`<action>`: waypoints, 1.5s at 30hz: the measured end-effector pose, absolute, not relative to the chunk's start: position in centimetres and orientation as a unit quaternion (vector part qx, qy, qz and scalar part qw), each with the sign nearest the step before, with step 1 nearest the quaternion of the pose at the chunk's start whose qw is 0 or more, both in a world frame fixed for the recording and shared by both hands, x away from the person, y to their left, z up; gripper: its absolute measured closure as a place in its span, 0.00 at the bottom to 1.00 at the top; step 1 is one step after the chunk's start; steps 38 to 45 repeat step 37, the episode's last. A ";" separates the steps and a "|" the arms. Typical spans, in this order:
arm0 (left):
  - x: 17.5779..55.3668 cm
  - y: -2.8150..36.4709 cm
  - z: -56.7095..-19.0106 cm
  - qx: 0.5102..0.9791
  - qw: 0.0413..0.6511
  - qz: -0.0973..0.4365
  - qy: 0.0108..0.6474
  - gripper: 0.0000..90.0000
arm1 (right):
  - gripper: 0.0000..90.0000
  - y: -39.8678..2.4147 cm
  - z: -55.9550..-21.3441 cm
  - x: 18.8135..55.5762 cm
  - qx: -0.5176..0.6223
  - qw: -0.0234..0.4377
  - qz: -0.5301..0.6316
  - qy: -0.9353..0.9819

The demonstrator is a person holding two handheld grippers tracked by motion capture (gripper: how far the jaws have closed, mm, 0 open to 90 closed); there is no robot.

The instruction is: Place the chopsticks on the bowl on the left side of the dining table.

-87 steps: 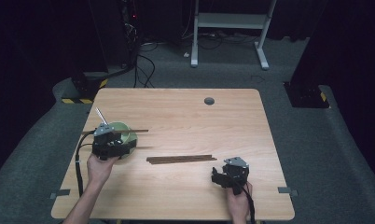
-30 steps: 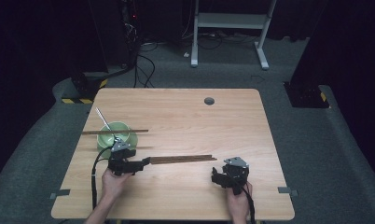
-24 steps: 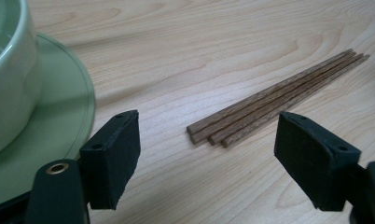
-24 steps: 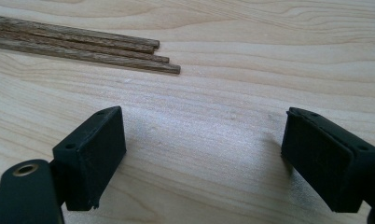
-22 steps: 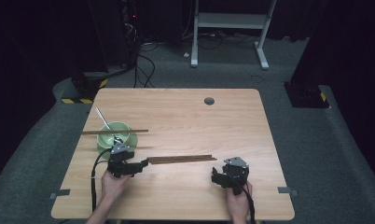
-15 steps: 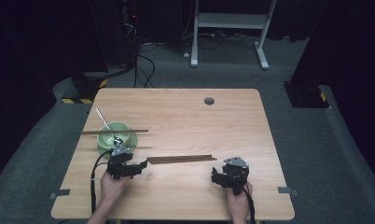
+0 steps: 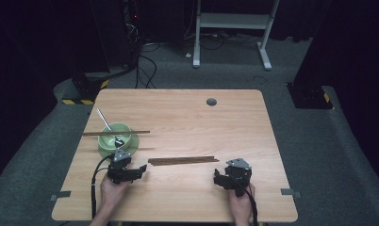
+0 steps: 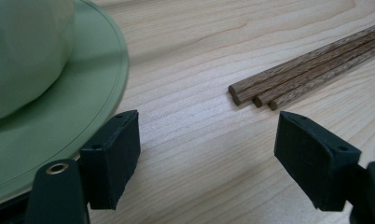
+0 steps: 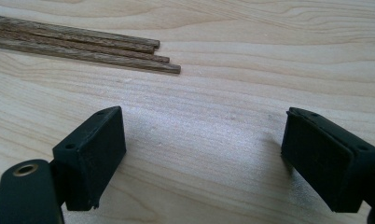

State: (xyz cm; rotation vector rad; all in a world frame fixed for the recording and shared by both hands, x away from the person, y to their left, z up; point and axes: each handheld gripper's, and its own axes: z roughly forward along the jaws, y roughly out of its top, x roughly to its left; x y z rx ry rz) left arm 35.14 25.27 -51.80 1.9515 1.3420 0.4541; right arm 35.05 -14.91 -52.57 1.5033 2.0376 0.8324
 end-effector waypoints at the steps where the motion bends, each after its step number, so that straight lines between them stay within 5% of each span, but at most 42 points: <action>1: 35.1 25.3 -51.9 0.755 0.357 0.175 0.522 0.26 | 0.15 -14.9 -52.6 35.1 0.548 0.236 0.304 0.743; 17: 34.5 25.3 -52.8 0.759 0.338 0.225 0.509 0.25 | 0.15 -14.9 -52.6 35.1 0.548 0.236 0.303 0.743; 45: 34.6 25.2 -52.8 0.758 0.338 0.225 0.511 0.24 | 0.15 -14.9 -52.6 35.0 0.547 0.236 0.303 0.743</action>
